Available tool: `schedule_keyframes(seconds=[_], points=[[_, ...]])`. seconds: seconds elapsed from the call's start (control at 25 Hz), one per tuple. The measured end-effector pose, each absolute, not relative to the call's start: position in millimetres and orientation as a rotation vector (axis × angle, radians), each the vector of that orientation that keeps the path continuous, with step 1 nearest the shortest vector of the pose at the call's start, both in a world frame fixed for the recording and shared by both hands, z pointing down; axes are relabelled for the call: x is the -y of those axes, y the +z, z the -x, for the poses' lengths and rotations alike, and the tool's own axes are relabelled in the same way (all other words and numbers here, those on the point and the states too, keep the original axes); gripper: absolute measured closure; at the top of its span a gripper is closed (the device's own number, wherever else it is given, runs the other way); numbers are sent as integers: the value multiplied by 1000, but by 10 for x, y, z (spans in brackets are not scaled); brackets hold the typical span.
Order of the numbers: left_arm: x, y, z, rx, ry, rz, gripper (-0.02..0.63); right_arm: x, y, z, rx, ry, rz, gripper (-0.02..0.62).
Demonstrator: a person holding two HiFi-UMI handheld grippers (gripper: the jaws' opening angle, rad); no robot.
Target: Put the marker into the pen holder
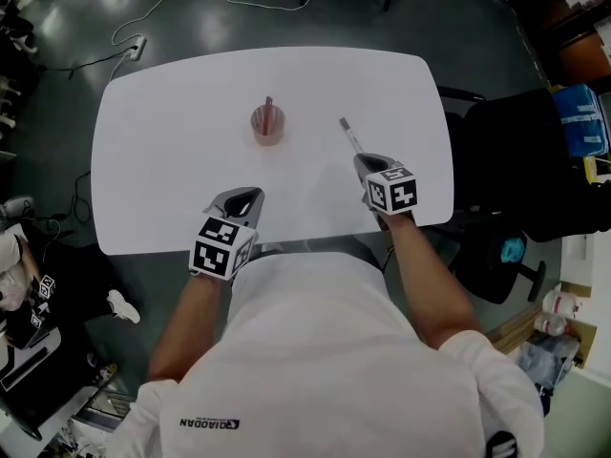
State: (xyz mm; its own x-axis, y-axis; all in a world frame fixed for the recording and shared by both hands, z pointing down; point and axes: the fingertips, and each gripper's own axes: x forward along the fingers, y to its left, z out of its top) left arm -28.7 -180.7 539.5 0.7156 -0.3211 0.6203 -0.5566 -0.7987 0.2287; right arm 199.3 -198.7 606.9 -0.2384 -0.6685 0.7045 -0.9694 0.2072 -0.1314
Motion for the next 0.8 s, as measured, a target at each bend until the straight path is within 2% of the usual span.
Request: schedule_keyframes(seconds=[0.2, 0.4, 0.8], points=[[1867, 5468, 324, 746, 790, -2451, 580, 2266, 6397, -2227, 1910, 800, -1438, 561], [1878, 5602, 354, 781, 788, -2382, 580, 2628, 6616, -2307, 1874, 797, -1347, 518], [2014, 5619, 354, 868, 763, -2320, 580, 3133, 7022, -2406, 1771, 863, -1211, 492]])
